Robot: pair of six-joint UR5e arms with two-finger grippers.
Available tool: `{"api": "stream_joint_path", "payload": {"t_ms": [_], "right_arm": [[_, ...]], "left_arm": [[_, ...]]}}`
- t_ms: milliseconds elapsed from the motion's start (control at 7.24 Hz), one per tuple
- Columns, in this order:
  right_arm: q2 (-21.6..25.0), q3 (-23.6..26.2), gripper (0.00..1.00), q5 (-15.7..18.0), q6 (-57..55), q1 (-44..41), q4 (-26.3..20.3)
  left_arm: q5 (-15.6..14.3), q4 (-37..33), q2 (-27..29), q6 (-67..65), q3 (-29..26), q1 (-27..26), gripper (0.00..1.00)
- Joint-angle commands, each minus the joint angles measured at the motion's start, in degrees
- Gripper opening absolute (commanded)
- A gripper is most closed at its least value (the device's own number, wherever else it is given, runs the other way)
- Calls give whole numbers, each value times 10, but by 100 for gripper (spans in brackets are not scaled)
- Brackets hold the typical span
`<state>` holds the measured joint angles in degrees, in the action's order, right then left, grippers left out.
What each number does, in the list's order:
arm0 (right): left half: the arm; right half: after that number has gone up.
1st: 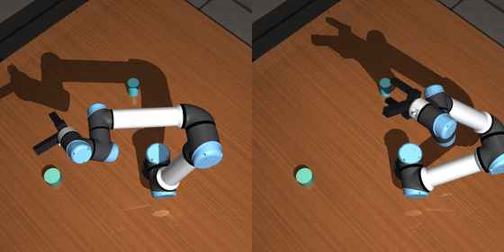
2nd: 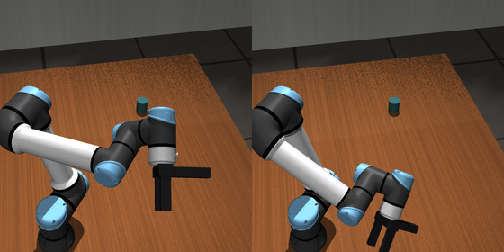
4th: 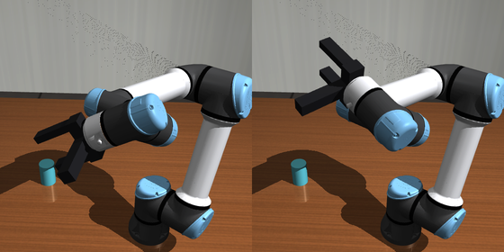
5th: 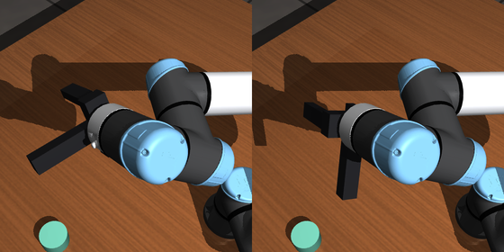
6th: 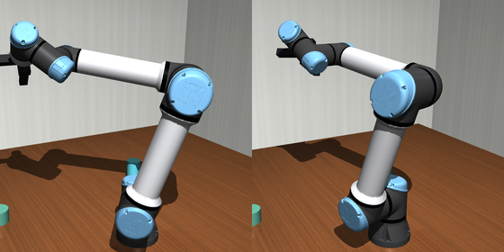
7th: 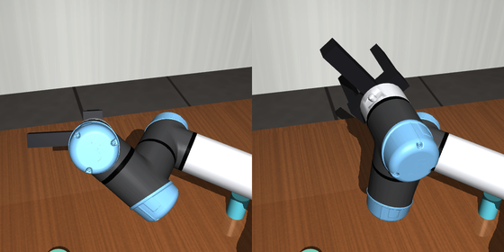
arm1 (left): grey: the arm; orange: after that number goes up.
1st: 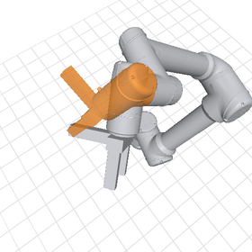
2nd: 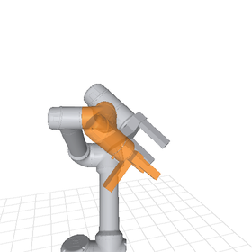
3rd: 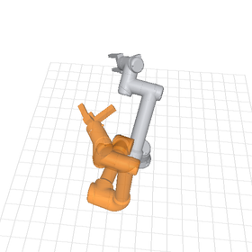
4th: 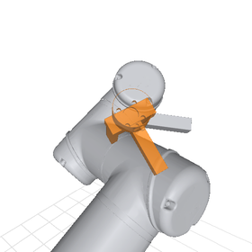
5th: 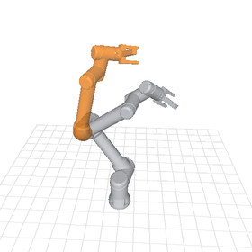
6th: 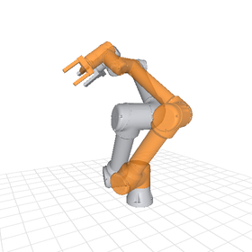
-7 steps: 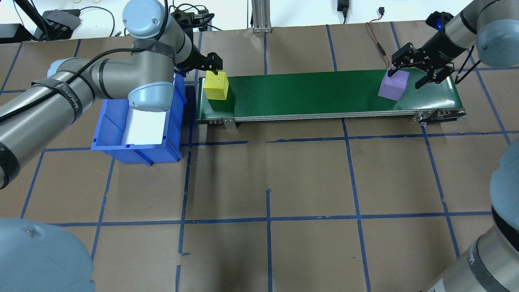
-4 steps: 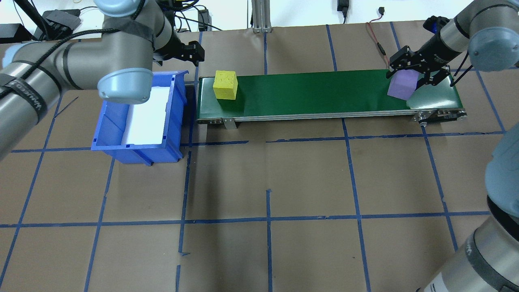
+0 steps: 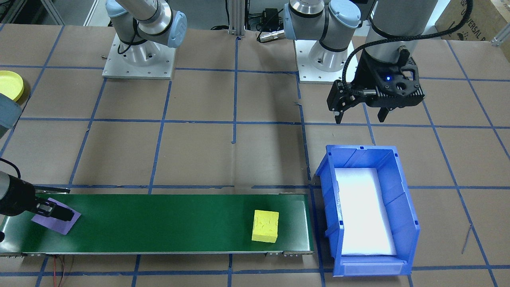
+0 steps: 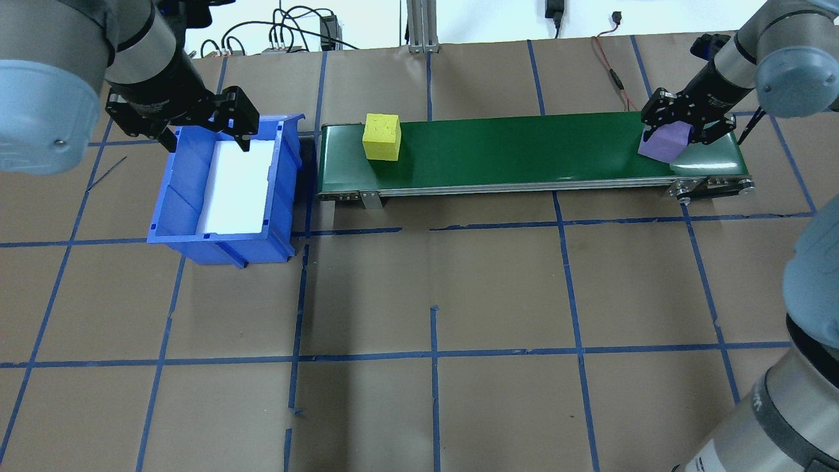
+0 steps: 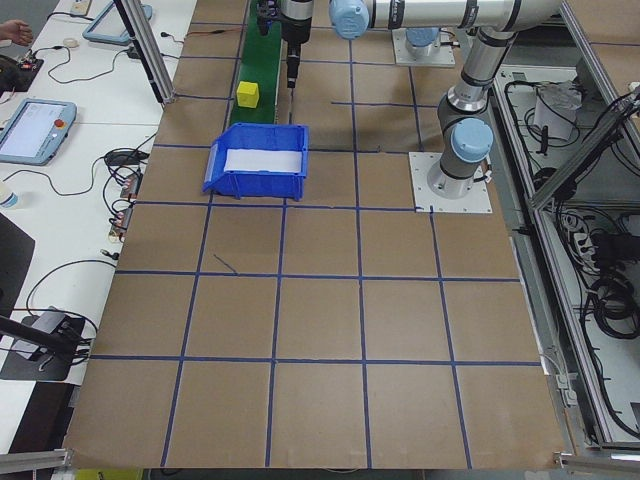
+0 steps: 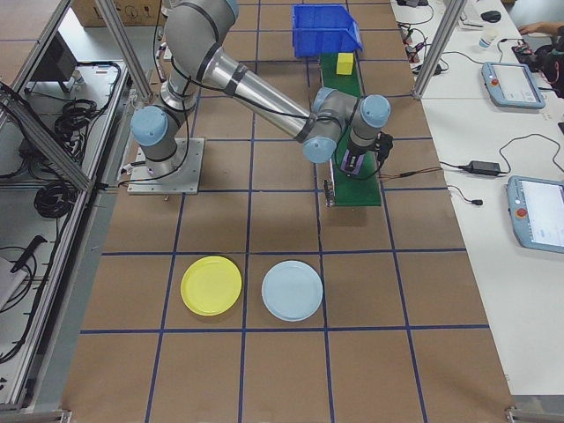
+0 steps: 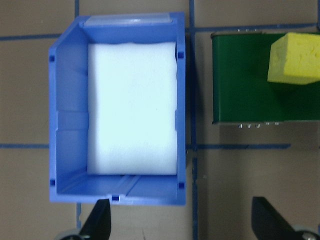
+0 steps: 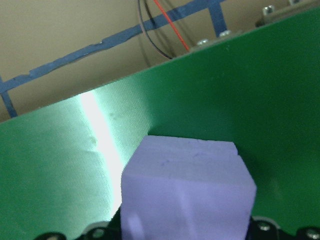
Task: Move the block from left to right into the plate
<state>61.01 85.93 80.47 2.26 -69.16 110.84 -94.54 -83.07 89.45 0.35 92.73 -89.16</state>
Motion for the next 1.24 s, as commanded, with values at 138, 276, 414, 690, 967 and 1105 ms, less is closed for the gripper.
{"api": "stream_joint_path", "payload": {"t_ms": [138, 276, 414, 690, 967, 1105], "right_arm": [[46, -17, 8, 73, 18, 16, -45], [55, -20, 8, 94, 122, 61, -48], [56, -16, 9, 107, 231, 138, -48], [53, -9, 9, 130, 395, 241, -42], [12, -5, 10, 126, 530, 341, -34], [-13, -2, 10, 124, 550, 355, 7]], "left_arm": [[3, 9, 16, -4, 10, 9, 100], [4, 27, 14, -2, 1, 7, 100], [2, 28, 10, 2, -3, 6, 100], [4, 32, 11, 2, -2, 7, 100], [0, 25, 3, 4, -4, 6, 100], [4, 28, -1, 29, -5, 9, 100]]}}
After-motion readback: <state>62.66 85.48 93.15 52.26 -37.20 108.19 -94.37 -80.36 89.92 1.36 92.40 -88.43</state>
